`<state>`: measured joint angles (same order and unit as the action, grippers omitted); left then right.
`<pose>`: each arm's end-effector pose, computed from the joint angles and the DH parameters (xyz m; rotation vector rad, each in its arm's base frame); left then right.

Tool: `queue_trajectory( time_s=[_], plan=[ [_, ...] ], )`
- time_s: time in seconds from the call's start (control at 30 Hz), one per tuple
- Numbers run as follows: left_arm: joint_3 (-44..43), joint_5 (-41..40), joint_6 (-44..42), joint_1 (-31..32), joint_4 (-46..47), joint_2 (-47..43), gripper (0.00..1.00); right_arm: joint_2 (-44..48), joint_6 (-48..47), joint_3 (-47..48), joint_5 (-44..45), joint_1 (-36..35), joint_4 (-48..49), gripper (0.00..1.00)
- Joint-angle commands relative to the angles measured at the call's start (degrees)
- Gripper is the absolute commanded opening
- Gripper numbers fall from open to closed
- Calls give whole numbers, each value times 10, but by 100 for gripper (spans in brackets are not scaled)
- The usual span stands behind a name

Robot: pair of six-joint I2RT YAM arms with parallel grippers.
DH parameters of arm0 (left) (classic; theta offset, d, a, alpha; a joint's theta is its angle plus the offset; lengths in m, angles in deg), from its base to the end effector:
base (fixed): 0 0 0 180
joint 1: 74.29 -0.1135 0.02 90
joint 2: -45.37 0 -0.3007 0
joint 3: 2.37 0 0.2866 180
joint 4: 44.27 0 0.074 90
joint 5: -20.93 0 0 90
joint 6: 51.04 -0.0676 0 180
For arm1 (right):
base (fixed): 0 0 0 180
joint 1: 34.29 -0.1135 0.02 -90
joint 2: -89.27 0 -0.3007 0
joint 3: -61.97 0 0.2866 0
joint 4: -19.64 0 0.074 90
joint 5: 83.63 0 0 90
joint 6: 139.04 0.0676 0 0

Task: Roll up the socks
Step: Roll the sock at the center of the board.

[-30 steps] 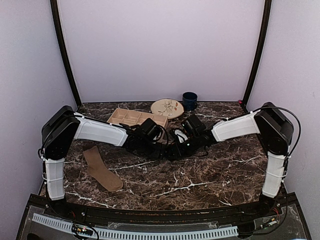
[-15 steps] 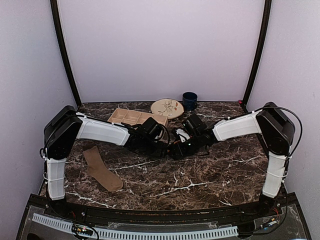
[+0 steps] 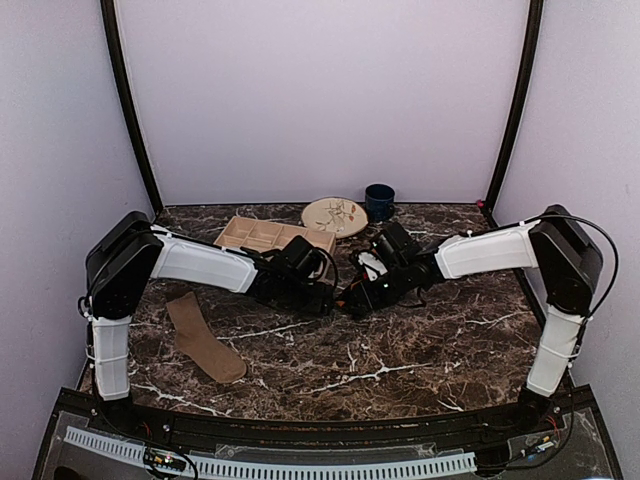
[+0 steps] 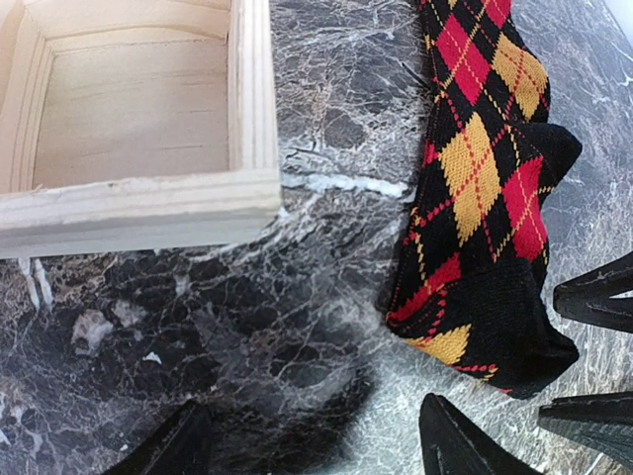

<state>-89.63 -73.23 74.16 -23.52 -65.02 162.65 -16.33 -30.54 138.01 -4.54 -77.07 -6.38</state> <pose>0.3171 -0.3807 0.1278 0.3113 2.5195 -0.5494 0.3066 0.3011 0.1459 -0.6334 2.5723 0.6356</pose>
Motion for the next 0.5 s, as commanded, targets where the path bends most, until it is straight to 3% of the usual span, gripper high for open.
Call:
queue_trajectory(
  time_s=[0.0,0.47],
  plan=[
    [47,41,24,3,-103,40,75,17,-9,17,11,4,-13,49],
    [95,12,22,2,-82,-25,75,102,-64,0,170,-19,-15,49]
  ],
)
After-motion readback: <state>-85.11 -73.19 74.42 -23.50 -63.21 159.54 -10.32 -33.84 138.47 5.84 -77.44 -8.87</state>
